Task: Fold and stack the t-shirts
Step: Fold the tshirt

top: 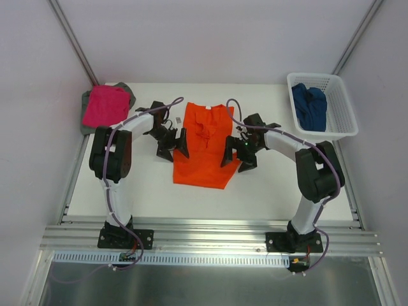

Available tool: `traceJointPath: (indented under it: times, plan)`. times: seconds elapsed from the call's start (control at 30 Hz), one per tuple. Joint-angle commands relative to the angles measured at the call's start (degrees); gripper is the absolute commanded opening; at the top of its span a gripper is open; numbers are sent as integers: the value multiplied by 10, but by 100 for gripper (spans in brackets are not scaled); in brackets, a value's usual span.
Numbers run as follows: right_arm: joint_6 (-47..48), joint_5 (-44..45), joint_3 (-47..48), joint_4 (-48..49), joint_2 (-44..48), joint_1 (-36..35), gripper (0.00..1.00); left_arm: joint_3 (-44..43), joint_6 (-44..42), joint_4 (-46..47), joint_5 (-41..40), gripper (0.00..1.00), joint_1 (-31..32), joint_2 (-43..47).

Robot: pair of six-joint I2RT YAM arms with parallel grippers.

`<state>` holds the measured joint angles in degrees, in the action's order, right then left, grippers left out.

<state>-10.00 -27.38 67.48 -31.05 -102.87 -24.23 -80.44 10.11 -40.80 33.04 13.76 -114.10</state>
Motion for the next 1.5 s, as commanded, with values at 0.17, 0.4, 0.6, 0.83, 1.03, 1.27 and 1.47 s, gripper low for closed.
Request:
traceJointPath:
  times: [0.17, 0.4, 0.6, 0.83, 1.03, 1.27, 1.47]
  plan:
    - [11, -16, 40, 24, -37, 1, 75, -64, 7, -2, 40, 72, -7, -55]
    - [24, -40, 67, 35, -63, 2, 25, -74, 5, -2, 58, 27, -7, -65]
    - [44, -51, 83, 18, -51, 2, 10, -39, 8, -4, 59, 0, -9, -21]
    - [55, -83, 67, 0, 3, -2, 10, 34, 11, -3, 77, 0, -9, 87]
    - [72, -114, 41, -14, 62, -19, 10, 66, -6, -3, 72, 0, 8, 157]
    - [86, -138, -13, -8, 114, -61, 10, 93, -15, -12, 73, 0, 25, 207]
    - [128, -192, -36, -9, 131, -77, 9, 193, -7, -14, 92, 0, 49, 301]
